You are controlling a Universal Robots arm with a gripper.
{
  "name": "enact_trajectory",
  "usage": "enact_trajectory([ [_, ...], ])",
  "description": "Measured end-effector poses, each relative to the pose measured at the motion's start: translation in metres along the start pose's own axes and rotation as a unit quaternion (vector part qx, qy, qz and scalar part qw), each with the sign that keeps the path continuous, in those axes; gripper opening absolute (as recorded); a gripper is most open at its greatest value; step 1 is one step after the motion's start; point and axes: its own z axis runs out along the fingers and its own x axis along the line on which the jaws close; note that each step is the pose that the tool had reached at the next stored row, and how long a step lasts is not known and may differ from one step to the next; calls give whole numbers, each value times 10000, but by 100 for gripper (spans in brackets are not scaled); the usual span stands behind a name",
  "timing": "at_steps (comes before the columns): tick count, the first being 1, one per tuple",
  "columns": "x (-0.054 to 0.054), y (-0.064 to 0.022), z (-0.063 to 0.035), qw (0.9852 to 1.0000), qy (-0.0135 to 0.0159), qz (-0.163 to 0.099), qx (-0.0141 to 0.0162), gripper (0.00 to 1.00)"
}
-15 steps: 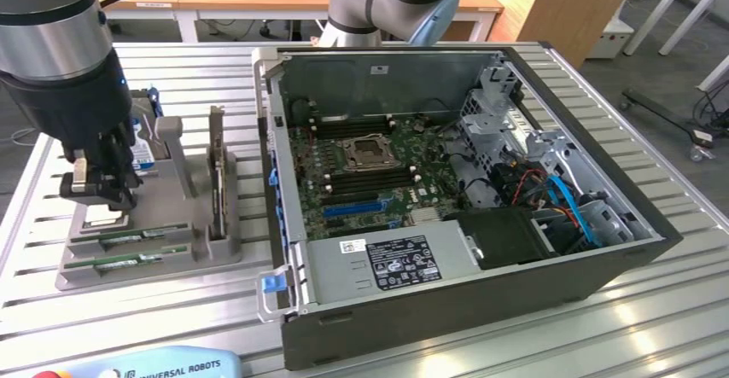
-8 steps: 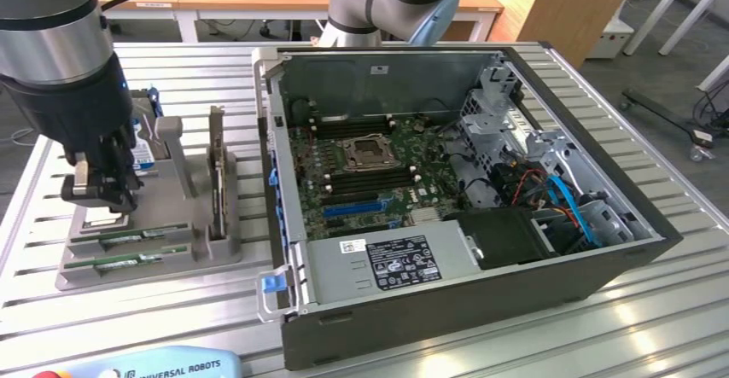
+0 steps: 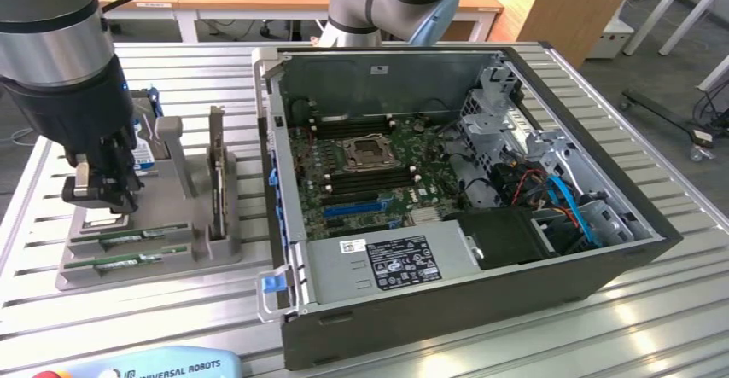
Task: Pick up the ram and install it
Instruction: 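Pick up the ram and move it above insertion slot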
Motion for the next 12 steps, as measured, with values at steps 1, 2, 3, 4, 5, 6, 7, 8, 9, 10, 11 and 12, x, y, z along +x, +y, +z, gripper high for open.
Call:
enact_trajectory([
  [1, 0, 0, 6, 10000, 0, 0, 0, 36],
  [2, 0, 0, 12, 10000, 0, 0, 0, 36],
  [3, 0, 0, 19, 10000, 1, 0, -1, 36],
  [4, 1, -1, 26, 10000, 1, 0, -1, 36],
  [5, 1, -1, 34, 10000, 1, 0, -1, 36],
  [6, 1, -1, 43, 10000, 1, 0, -1, 36],
  [7, 1, -2, 52, 10000, 1, 0, -1, 36],
  [8, 1, -2, 61, 10000, 0, 0, -1, 36],
  [9, 2, -3, 70, 10000, 1, 0, -1, 36],
  [10, 2, -3, 78, 10000, 1, 0, -1, 36],
  [11, 2, -3, 86, 10000, 1, 0, -1, 36],
  [12, 2, -3, 94, 10000, 1, 0, -1, 36],
])
